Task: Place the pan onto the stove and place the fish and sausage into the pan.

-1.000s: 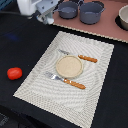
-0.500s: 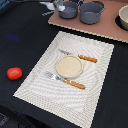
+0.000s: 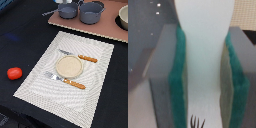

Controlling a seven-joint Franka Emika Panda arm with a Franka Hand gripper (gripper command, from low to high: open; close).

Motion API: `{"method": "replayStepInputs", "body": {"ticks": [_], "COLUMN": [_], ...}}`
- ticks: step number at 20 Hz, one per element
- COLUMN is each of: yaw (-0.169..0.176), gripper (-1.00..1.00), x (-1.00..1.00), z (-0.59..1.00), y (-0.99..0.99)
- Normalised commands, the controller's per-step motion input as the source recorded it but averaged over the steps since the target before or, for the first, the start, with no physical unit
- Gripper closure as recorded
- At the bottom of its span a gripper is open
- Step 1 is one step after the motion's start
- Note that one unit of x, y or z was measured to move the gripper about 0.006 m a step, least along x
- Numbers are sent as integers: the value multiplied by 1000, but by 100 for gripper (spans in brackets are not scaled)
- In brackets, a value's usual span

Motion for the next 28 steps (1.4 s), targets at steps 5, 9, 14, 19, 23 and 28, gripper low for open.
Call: {"method": "replayStepInputs", "body": {"ticks": [5, 9, 14, 19, 23, 28], "yaw": [0, 0, 0, 0, 0, 0], "gripper": [100, 100, 100, -100, -100, -100], "x": [218, 154, 110, 83, 6, -74], "z": [-141, -149, -135, -18, 0, 225], "y": [515, 545, 614, 462, 208, -273]}}
